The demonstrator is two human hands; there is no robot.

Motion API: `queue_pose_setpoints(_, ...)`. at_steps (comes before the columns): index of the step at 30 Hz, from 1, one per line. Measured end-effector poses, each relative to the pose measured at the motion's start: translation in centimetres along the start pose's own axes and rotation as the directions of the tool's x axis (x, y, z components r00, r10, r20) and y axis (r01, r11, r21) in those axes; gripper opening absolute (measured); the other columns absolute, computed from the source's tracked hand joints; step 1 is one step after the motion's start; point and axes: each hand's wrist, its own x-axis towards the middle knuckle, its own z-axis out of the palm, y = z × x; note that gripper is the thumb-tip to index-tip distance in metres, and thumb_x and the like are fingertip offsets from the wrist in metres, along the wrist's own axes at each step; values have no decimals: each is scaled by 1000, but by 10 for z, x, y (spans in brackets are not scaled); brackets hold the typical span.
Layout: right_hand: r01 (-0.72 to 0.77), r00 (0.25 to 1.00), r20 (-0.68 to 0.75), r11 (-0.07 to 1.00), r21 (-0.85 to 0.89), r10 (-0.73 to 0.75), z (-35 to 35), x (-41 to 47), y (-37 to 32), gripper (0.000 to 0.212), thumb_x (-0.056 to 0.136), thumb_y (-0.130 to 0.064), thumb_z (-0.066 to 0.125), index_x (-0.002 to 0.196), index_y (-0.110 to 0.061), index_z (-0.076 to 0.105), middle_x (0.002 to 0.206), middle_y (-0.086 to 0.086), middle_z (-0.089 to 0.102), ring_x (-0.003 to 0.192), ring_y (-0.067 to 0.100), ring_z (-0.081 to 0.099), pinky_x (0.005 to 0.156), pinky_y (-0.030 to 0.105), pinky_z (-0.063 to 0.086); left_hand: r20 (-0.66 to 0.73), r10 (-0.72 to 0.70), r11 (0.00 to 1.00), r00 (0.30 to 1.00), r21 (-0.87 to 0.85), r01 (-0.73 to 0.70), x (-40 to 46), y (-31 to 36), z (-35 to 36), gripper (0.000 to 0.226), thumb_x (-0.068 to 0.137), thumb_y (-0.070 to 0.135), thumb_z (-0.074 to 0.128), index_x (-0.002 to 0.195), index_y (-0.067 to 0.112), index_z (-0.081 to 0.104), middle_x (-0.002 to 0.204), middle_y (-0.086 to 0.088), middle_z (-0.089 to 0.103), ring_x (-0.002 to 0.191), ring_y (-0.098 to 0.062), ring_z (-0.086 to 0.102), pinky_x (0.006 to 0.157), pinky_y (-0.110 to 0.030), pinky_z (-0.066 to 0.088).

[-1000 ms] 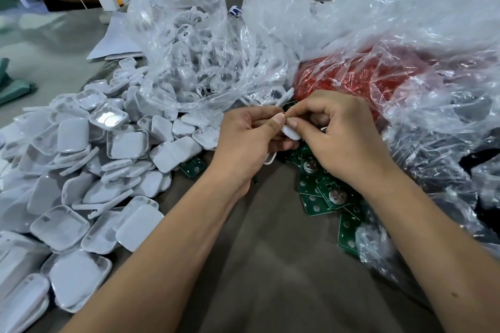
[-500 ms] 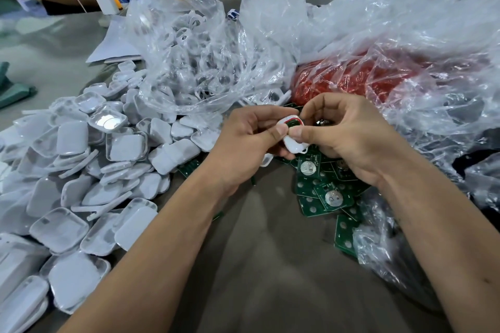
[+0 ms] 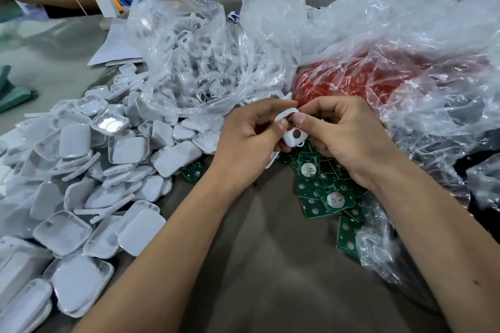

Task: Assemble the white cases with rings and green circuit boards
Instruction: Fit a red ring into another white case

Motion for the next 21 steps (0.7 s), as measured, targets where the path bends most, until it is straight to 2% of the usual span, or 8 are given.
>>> queue_pose_setpoints(6,54,994,-96,998,-30,-57,6,1,2,11,92,-13,78,81,-15,78,51,-16,60,43,0,50,46,8,36,-18,61,984,998,166,-57,1,-5,6,47,83,-6,74,125,14,70,101,4,76,83,-8,73,80,-32,61)
queue_pose_setpoints(9,88,982,-163,995,-37,-92,9,2,3,13,91,-18,80,81,-13,74,52,-14,59,44,0,49,47,12,37,17,152,936,988,320,-149,-1,-7,11,70,73,9,87,136,24,61,120,7,59,81,-7,68,75,-26,59)
queue_pose_setpoints(11,115,984,-132,993,-14,-116,9,1,1,14,92,-20,80,82,-13,72,55,-13,59,47,0,49,48,13,39,34,218,876,975,434,-211,0,-7,13,74,69,13,90,135,25,60,125,7,51,86,-7,64,76,-26,58)
queue_pose_setpoints(13,127,989,-75,992,-9,-127,8,0,0,11,95,-22,76,86,-15,73,60,-13,61,52,1,53,49,14,42,-5,264,840,965,494,-227,4,-8,12,66,71,13,89,131,23,62,122,8,55,92,-9,64,82,-34,59)
queue_pose_setpoints(16,75,997,5,991,111,-76,8,2,-3,5,97,-18,65,102,-16,66,79,-8,61,68,6,54,59,19,47,-126,217,865,968,484,-131,7,-9,6,62,78,24,85,136,23,62,122,8,61,99,-13,67,87,-38,59)
queue_pose_setpoints(17,65,998,20,992,110,-67,7,3,-1,15,92,-9,60,105,-17,63,87,-5,60,75,7,54,65,22,48,-177,178,882,968,464,-77,8,-10,4,62,82,30,83,139,23,60,125,6,64,101,-12,68,89,-36,59)
queue_pose_setpoints(19,70,997,47,997,-16,-69,8,3,1,39,84,6,52,107,-24,57,105,2,58,93,13,55,81,28,49,-258,83,917,963,398,27,9,-10,2,60,89,42,74,143,22,58,129,1,68,107,-14,69,93,-39,58)
queue_pose_setpoints(21,90,994,72,985,-149,-79,11,4,-1,46,85,11,48,104,-30,55,115,6,56,104,15,56,87,30,47,-287,38,938,957,341,65,8,-7,1,55,95,48,64,140,16,60,114,-6,73,93,-17,73,87,-46,59)
